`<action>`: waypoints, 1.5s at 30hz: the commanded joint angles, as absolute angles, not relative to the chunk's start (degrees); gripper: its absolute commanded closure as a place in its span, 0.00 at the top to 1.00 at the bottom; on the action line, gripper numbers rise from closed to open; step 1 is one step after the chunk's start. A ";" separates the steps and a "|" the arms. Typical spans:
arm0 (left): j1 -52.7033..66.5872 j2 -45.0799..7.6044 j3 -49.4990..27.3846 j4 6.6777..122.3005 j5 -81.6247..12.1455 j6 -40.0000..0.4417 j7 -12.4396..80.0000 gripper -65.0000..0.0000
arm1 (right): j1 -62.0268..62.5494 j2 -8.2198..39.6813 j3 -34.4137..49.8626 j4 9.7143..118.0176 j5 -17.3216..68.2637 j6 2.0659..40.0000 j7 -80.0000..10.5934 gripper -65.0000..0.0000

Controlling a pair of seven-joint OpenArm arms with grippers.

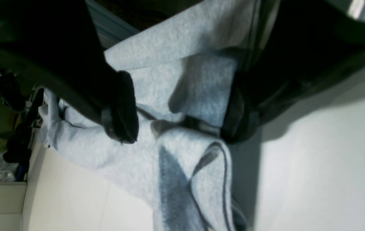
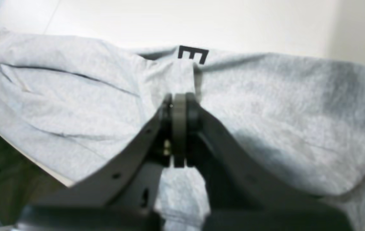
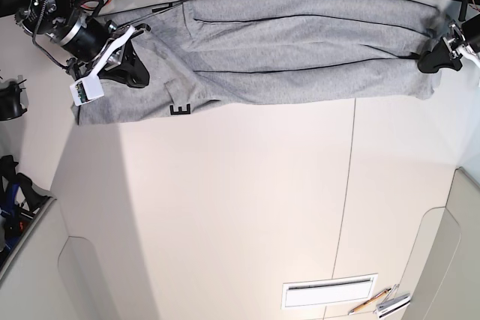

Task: Fold the T-shirt properly
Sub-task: 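Release the hem end and move the left gripper toward the strip's middle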

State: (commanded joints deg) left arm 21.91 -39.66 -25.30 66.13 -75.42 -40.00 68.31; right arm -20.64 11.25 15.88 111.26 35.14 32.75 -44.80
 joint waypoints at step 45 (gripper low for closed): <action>23.33 -33.12 -27.05 113.30 -66.13 -40.00 70.48 0.00 | -18.44 11.27 16.56 111.53 37.60 32.77 -44.80 0.00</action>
